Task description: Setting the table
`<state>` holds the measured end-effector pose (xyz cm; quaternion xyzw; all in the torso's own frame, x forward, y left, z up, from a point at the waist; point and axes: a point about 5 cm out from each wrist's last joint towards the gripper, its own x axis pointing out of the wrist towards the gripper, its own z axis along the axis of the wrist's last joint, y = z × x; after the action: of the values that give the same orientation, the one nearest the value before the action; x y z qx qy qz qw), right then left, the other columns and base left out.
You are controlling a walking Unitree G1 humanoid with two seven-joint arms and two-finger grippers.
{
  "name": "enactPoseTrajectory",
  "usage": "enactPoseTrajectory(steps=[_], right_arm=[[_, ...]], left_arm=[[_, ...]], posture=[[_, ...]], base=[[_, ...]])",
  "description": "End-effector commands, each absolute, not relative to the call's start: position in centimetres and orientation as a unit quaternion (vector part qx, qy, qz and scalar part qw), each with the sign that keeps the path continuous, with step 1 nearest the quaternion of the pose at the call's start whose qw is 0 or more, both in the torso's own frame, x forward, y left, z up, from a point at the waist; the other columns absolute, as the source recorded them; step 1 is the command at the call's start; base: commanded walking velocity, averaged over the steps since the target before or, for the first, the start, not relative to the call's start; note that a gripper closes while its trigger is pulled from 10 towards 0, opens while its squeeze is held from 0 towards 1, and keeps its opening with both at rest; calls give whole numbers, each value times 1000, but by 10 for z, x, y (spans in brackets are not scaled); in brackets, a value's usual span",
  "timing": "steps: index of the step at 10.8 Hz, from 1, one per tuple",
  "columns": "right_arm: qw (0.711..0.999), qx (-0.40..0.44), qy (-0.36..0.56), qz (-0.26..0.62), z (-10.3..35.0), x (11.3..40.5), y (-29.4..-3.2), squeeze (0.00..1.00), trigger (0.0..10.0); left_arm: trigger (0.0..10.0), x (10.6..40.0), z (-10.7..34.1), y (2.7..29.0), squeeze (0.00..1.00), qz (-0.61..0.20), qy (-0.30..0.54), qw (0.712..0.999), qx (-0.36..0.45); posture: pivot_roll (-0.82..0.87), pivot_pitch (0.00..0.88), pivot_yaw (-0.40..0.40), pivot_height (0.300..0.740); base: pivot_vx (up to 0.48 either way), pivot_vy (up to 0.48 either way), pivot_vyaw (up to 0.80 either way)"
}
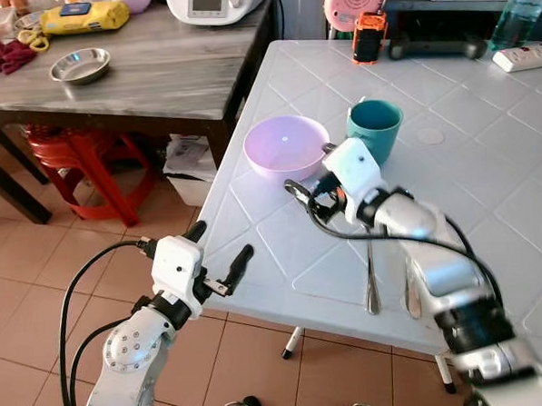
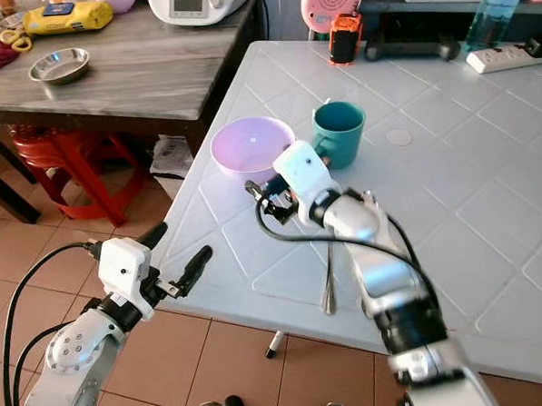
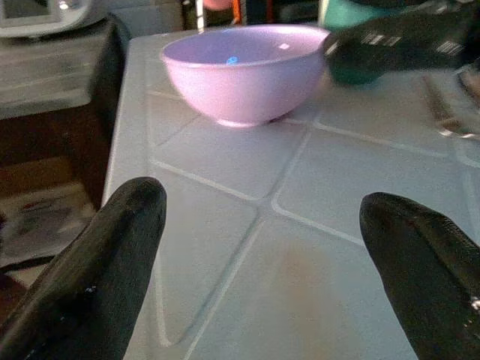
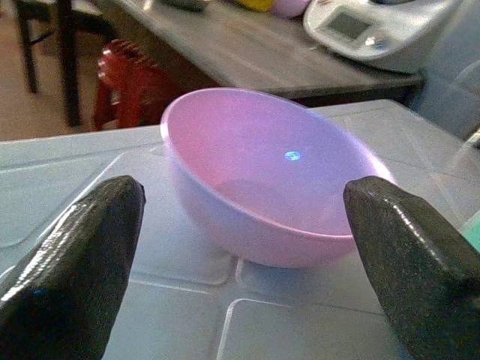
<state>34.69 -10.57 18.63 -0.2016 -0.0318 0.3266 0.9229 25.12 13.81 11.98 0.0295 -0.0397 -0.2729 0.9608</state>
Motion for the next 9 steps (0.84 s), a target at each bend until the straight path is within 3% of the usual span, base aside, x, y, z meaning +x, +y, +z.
enactPoseTrajectory(steps=[1,5,9], right_arm=[[910,-214,-22,353,187,350,-100,0,10000],[867,-264,8,422,194,362,-94,0,10000],[838,-329,39,433,197,380,-105,0,10000]], left_arm=[[10000,247,122,135,0,-294,-43,955,21],[10000,249,123,129,0,-295,-44,954,12],[10000,249,120,130,0,-295,-32,955,12]], posture=[[-19,170,70,740],[-29,171,64,740],[-26,171,68,740]], base=[[0,0,0],[0,0,0],[0,0,0]])
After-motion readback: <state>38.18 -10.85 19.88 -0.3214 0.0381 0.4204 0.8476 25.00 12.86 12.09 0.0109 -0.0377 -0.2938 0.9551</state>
